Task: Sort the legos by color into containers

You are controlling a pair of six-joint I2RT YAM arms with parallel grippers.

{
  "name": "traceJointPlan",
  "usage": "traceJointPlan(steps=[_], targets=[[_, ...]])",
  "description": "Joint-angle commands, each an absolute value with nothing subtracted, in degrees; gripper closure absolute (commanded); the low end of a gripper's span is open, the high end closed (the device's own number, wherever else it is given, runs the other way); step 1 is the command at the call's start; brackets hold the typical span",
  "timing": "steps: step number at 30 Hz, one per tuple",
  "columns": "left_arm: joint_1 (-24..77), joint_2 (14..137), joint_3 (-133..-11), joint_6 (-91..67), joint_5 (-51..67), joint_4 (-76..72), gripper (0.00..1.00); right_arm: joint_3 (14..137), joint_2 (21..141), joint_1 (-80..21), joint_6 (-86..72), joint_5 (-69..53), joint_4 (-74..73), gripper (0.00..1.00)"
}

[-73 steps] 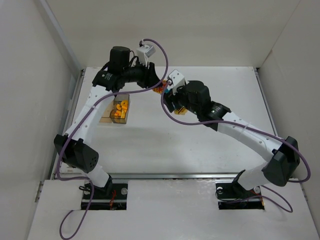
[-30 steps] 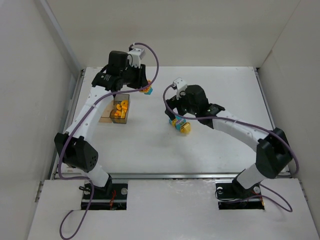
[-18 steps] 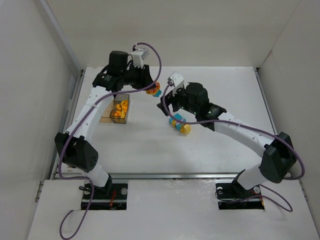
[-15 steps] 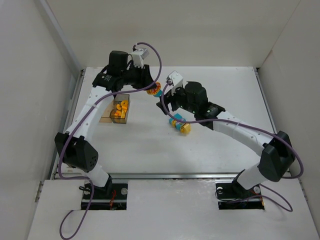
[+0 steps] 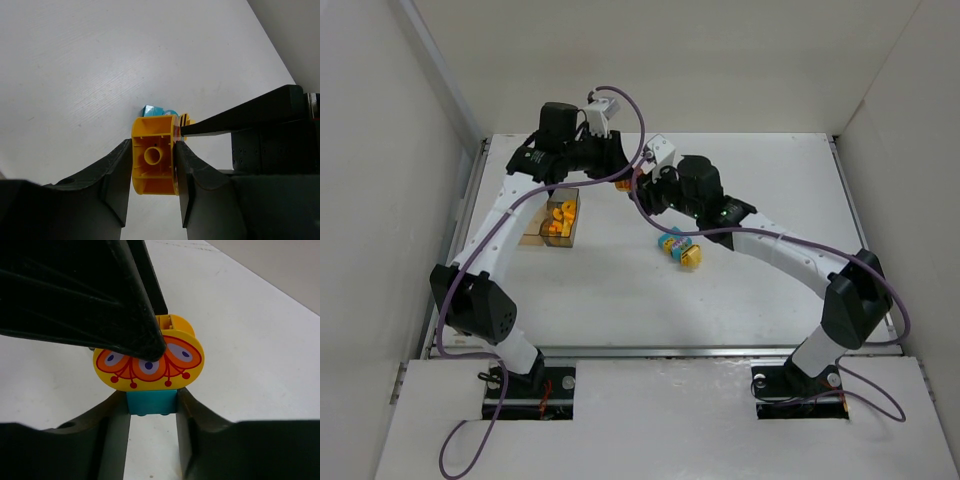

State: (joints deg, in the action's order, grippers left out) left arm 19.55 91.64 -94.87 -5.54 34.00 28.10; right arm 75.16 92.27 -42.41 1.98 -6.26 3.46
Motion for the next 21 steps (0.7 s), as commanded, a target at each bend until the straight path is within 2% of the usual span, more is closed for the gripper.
traceJointPlan(steps=[1, 2, 6, 9, 10, 11, 13, 14, 16, 18, 21], targets=[[20.0, 89.8, -95.1, -6.3, 35.7, 25.6, 1.00, 78.6, 92.6, -42.9, 0.3, -6.5, 6.8, 0.83], [20.0, 89.8, -95.1, -6.3, 35.7, 25.6, 1.00, 78.6, 92.6, -42.9, -0.5, -5.4, 6.8, 1.00], [20.0, 89.8, -95.1, -6.3, 32.0, 25.6, 1.00, 75.9, 91.4, -42.9, -2.1, -3.2, 7.6, 1.00], [19.4, 90.4, -95.6, -5.7, 20.3, 24.8, 1.00, 73.7, 92.0, -42.9, -3.9, 0.9, 7.6, 1.00], [19.4, 90.4, -95.6, -5.7, 15.2, 24.3, 1.00, 71.7, 92.6, -42.3, -5.3, 1.0, 7.6, 1.00], [18.8, 90.4, -95.6, -6.5, 3.6, 23.7, 1.00, 70.8, 92.6, -42.3, -6.1, 0.4, 7.6, 1.00], [18.3, 90.9, -93.9, -6.5, -7.6, 21.3, 1.00, 68.0, 94.0, -40.6, -7.8, -1.8, 7.6, 1.00], [18.3, 90.9, -92.5, -6.5, -18.2, 20.0, 1.00, 67.4, 94.0, -40.6, -8.5, -2.3, 7.6, 1.00], [17.6, 90.9, -86.9, -5.1, -25.8, 14.8, 1.00, 66.9, 94.7, -40.6, -9.1, -3.9, 7.6, 1.00], [17.1, 91.4, -83.3, -3.2, -30.0, 12.0, 1.00, 66.2, 95.2, -40.6, -9.1, -4.5, 7.6, 1.00], [17.1, 91.9, -76.5, 0.4, -28.7, 6.3, 1.00, 66.7, 95.7, -40.6, -9.1, -4.5, 7.6, 1.00]])
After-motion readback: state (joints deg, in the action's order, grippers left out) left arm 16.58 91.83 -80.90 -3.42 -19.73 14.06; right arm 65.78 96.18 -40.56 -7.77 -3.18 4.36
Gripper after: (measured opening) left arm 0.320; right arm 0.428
